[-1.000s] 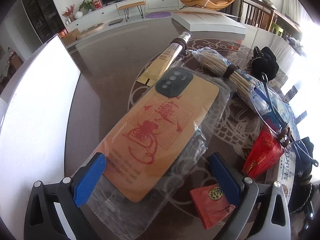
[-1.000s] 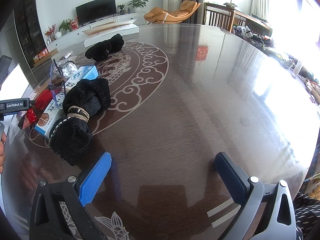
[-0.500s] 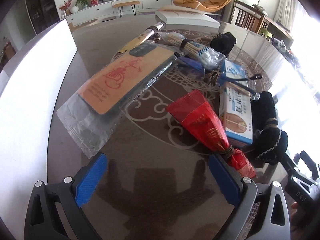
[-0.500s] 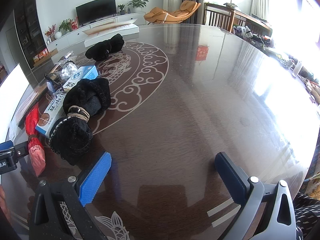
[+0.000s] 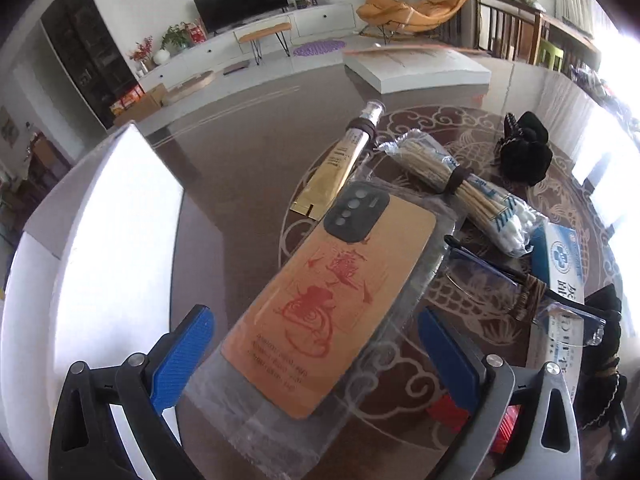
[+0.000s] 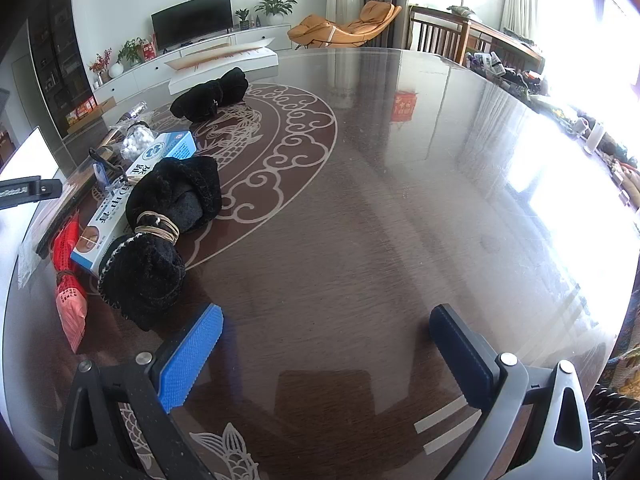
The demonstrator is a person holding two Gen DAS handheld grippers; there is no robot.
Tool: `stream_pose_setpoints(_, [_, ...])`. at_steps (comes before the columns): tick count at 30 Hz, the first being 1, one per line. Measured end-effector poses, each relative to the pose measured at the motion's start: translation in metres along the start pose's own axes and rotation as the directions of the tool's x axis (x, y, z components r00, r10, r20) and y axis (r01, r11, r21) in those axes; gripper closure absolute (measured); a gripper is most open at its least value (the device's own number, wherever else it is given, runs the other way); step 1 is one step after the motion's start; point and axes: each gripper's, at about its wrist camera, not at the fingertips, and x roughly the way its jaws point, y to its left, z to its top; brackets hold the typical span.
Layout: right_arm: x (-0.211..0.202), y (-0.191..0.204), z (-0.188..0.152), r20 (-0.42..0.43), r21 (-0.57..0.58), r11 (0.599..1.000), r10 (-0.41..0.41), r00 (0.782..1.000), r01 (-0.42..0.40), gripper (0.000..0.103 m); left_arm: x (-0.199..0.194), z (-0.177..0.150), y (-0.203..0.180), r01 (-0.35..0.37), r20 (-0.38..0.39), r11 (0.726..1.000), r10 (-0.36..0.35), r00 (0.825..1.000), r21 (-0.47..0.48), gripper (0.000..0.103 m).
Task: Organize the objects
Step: 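Hold the phone case raised above the table with the left gripper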
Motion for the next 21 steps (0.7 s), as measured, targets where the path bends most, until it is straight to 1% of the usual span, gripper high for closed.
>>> stream_pose_setpoints(2, [0.000, 0.000, 0.000, 0.000, 0.000, 1.000, 0.000, 1.000, 0.000, 0.000, 0.015, 0.009, 0.000, 0.039, -0.034, 0.999, -0.038, 0.999, 0.031, 0.000])
stream_pose_setpoints(4, [0.000, 0.000, 0.000, 0.000, 0.000, 1.000, 0.000, 1.000, 0.000, 0.000, 0.018, 0.014, -0.003, 0.066, -0.019, 0.995, -0.065, 0.998, 0.072, 0.000])
stream_pose_setpoints(5, [0.000, 0.000, 0.000, 0.000, 0.000, 1.000, 0.000, 1.000, 0.000, 0.000, 0.020, 0.015, -0.005, 0.093, -0.019, 0.991, -0.091, 0.996, 0.091, 0.000])
stream_pose_setpoints(7, [0.000, 0.000, 0.000, 0.000, 0.000, 1.000, 0.000, 1.000, 0.000, 0.000, 0.027, 0.017, -0.011, 0.172, -0.060, 0.977, -0.166, 0.984, 0.124, 0.000])
stream_pose_setpoints(8, [0.000, 0.000, 0.000, 0.000, 0.000, 1.000, 0.000, 1.000, 0.000, 0.000, 0.027, 0.018, -0.013, 0.203, -0.069, 0.969, -0.195, 0.978, 0.139, 0.000])
stream_pose_setpoints(10, [0.000, 0.000, 0.000, 0.000, 0.000, 1.000, 0.000, 1.000, 0.000, 0.000, 0.024, 0.019, -0.019, 0.215, -0.068, 0.960, -0.206, 0.976, 0.178, 0.000])
stream_pose_setpoints(12, [0.000, 0.000, 0.000, 0.000, 0.000, 1.000, 0.000, 1.000, 0.000, 0.000, 0.027, 0.018, -0.027, 0.185, -0.079, 0.956, -0.171, 0.982, 0.229, 0.000])
stream_pose_setpoints(13, [0.000, 0.000, 0.000, 0.000, 0.000, 1.000, -0.001, 1.000, 0.001, 0.000, 0.026, 0.018, -0.029, 0.183, -0.071, 0.955, -0.171, 0.983, 0.233, 0.000])
stream_pose_setpoints(14, [0.000, 0.000, 0.000, 0.000, 0.000, 1.000, -0.001, 1.000, 0.001, 0.000, 0.028, 0.020, -0.027, 0.191, -0.080, 0.957, -0.177, 0.981, 0.220, 0.000])
stream_pose_setpoints(16, [0.000, 0.000, 0.000, 0.000, 0.000, 1.000, -0.001, 1.000, 0.001, 0.000, 0.030, 0.024, -0.021, 0.175, -0.078, 0.968, -0.164, 0.983, 0.177, 0.000])
stream_pose_setpoints(18, [0.000, 0.000, 0.000, 0.000, 0.000, 1.000, -0.001, 1.000, 0.001, 0.000, 0.034, 0.028, -0.012, 0.170, -0.071, 0.979, -0.162, 0.984, 0.117, 0.000])
stream_pose_setpoints(21, [0.000, 0.000, 0.000, 0.000, 0.000, 1.000, -0.001, 1.000, 0.001, 0.000, 0.042, 0.028, 0.003, 0.206, -0.069, 0.979, -0.206, 0.976, -0.007, 0.000])
